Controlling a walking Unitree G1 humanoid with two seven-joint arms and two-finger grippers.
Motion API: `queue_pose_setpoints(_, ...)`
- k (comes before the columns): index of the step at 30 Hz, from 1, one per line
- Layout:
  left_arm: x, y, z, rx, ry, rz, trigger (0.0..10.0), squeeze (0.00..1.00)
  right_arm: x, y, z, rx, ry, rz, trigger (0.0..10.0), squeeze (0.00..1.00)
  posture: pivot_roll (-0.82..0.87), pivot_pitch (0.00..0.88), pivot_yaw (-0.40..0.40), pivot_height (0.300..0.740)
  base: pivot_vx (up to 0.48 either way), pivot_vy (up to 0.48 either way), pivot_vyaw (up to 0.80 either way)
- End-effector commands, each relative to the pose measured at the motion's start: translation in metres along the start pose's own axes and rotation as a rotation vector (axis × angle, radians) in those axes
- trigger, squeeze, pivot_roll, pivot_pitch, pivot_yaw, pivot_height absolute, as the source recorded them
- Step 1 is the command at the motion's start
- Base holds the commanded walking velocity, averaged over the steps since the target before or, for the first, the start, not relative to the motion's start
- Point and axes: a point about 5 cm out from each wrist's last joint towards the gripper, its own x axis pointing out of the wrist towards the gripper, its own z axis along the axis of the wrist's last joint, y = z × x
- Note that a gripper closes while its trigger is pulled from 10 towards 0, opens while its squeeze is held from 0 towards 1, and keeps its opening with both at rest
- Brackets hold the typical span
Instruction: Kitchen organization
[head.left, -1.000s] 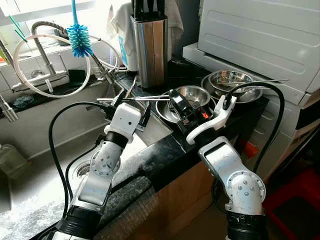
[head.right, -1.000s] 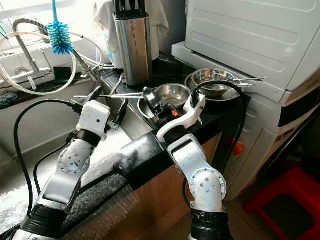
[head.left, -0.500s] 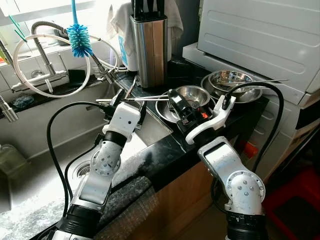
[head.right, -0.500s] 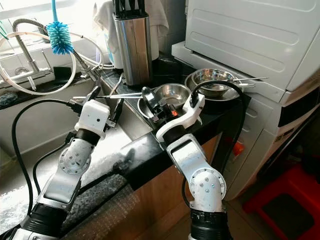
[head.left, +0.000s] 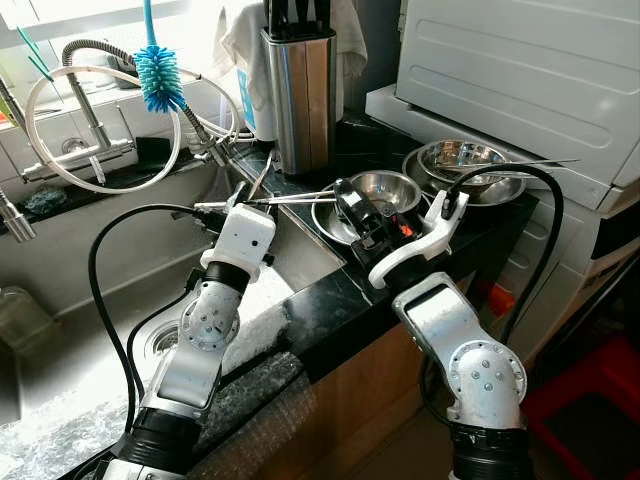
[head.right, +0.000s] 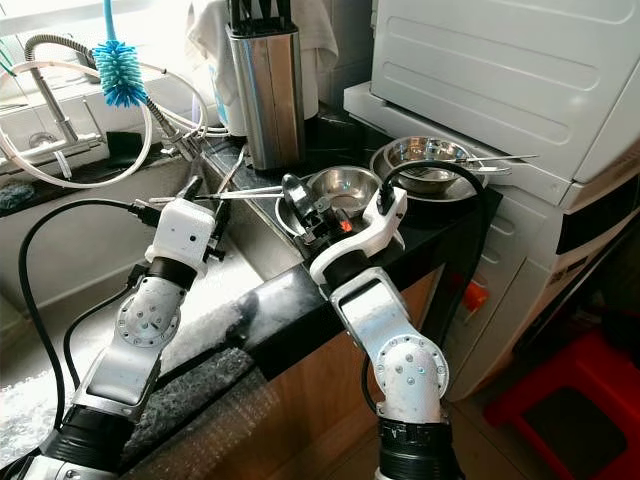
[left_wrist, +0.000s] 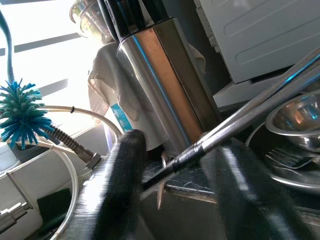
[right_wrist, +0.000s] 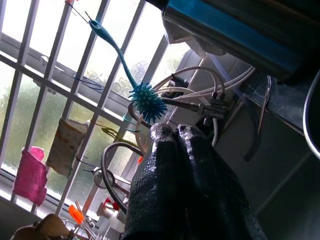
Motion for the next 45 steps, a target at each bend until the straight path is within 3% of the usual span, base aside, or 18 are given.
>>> queue_pose_setpoints(1,0.004,0.001,0.002,0.019,-0.004,-0.001,0.0,0.0,0.003,0.005,-0.017,0.046,0.016,0.011,10.0,0.0,-0.19,0.0,0.021,0.74,0.0,0.0,0.0)
queue_pose_setpoints(6,0.004,0.001,0.002,0.02,-0.001,-0.002,0.0,0.0,0.003,0.001,-0.017,0.035,0.007,-0.017,10.0,0.02,-0.19,0.0,0.022,0.74,0.0,0.0,0.0)
queue_pose_setpoints(7,0.004,0.001,0.001,0.02,0.0,-0.002,0.0,0.0,0.003,0.0,-0.017,0.037,0.006,-0.023,10.0,0.61,-0.19,0.0,0.022,0.74,0.0,0.0,0.0)
queue_pose_setpoints(8,0.004,0.001,0.001,0.019,0.0,-0.002,0.0,0.0,0.003,0.0,-0.017,0.038,0.005,-0.023,10.0,1.0,-0.19,0.0,0.023,0.74,0.0,0.0,0.0)
queue_pose_setpoints(22,0.005,0.001,0.0,0.016,0.007,-0.002,0.0,0.0,0.007,0.003,-0.015,0.04,-0.033,-0.002,10.0,1.0,-0.19,0.0,0.026,0.74,0.0,0.0,0.0)
queue_pose_setpoints(23,0.006,0.001,0.0,0.015,0.008,-0.003,0.0,0.0,0.008,0.006,-0.012,0.024,-0.048,0.008,10.0,0.9,-0.19,0.003,0.027,0.74,0.0,0.0,0.0)
queue_pose_setpoints(24,0.006,0.001,0.0,0.015,0.009,-0.003,0.0,0.0,0.008,0.007,-0.011,0.018,-0.054,0.012,10.0,0.9,-0.19,0.003,0.027,0.74,0.0,0.0,0.0)
queue_pose_setpoints(25,0.006,0.0,0.0,0.015,0.009,-0.003,0.0,0.0,0.008,0.007,-0.01,0.015,-0.058,0.015,10.0,0.35,-0.19,0.003,0.027,0.74,0.0,0.0,0.0)
queue_pose_setpoints(26,0.006,0.0,0.0,0.014,0.01,-0.003,0.0,0.0,0.009,0.009,-0.009,0.014,-0.064,0.023,10.0,0.0,-0.19,0.003,0.027,0.74,0.0,0.0,0.0)
queue_pose_setpoints(31,0.006,0.0,-0.001,0.012,0.012,-0.001,0.0,0.0,0.009,0.016,-0.003,-0.035,-0.094,0.068,10.0,0.0,-0.19,0.006,0.027,0.74,0.0,0.0,0.0)
queue_pose_setpoints(32,0.006,0.0,-0.001,0.012,0.014,0.001,2.9,0.0,0.009,0.018,-0.002,-0.041,-0.099,0.081,10.0,0.0,-0.19,0.006,0.027,0.74,0.0,0.0,0.0)
queue_pose_setpoints(34,0.007,0.0,-0.001,0.012,0.016,0.005,2.9,0.0,0.009,0.02,-0.002,-0.045,-0.104,0.097,10.0,0.0,-0.19,0.008,0.027,0.74,0.0,0.0,0.0)
queue_pose_setpoints(35,0.007,0.0,-0.002,0.007,0.022,0.01,10.0,0.0,0.007,0.028,0.0,-0.049,-0.117,0.163,10.0,0.0,-0.19,0.009,0.027,0.74,0.0,0.0,0.0)
queue_pose_setpoints(39,0.007,0.001,-0.004,-0.012,0.037,0.025,10.0,0.0,0.004,0.04,-0.001,-0.067,-0.12,0.256,10.0,0.0,-0.2,0.013,0.028,0.74,0.0,0.0,0.0)
queue_pose_setpoints(45,0.007,0.001,-0.005,-0.014,0.044,0.027,10.0,0.0,0.002,0.044,-0.003,-0.085,-0.114,0.284,10.0,0.0,-0.2,0.015,0.027,0.74,0.0,0.0,0.0)
